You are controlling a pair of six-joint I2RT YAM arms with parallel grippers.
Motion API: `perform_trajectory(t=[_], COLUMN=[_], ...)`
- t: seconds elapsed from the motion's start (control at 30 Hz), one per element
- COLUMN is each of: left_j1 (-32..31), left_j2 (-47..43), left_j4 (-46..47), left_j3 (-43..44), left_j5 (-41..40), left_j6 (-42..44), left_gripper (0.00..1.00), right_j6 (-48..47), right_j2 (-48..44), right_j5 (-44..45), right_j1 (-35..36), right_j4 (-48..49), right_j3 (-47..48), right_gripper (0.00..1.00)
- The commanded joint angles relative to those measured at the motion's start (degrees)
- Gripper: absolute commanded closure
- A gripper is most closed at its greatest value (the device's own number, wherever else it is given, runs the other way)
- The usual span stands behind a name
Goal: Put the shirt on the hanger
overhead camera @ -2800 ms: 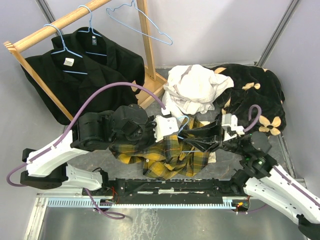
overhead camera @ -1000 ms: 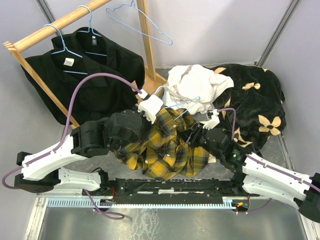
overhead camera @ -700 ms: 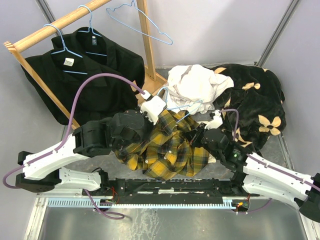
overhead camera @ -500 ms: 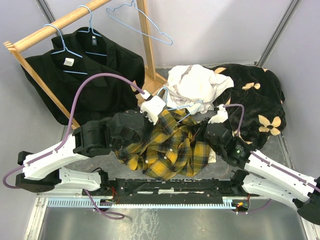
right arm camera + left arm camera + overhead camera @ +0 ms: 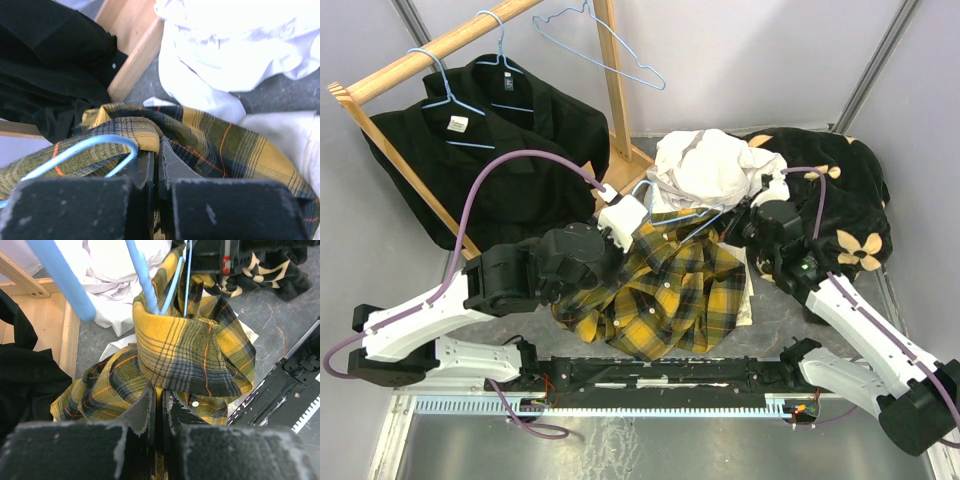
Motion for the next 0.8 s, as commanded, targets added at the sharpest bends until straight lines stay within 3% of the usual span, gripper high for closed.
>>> perform_trajectory(t=[0.0, 0.27, 0.53, 0.77], left_j1=[-0.2, -0.1, -0.1, -0.1], left_j2=[-3.9, -4.8, -3.8, -1.9], left_j4=[2.6, 2.2, 1.6, 2.1], left_j3=[0.2, -0.4, -0.6, -1.0], left_j5=[-1.1, -1.9, -2.7, -2.8], left_j6=[-2.8, -3.2, -2.2, -0.7], left_gripper=[0.97, 0.97, 0.97, 0.97], right_j6=[-5.5, -11.9, -28.3, -39.8], right_j2=[0.2, 0.4, 2.3, 7.8], right_j5=[-0.3, -2.1, -1.6, -3.5], right_j1=[-6.9, -12.2, -12.5, -12.5], right_j4=[-2.7, -8.1, -24.1, -43.3], right_j3=[3.7, 7.9, 18.4, 34.6], right_gripper=[1.0, 1.0, 1.0, 1.0])
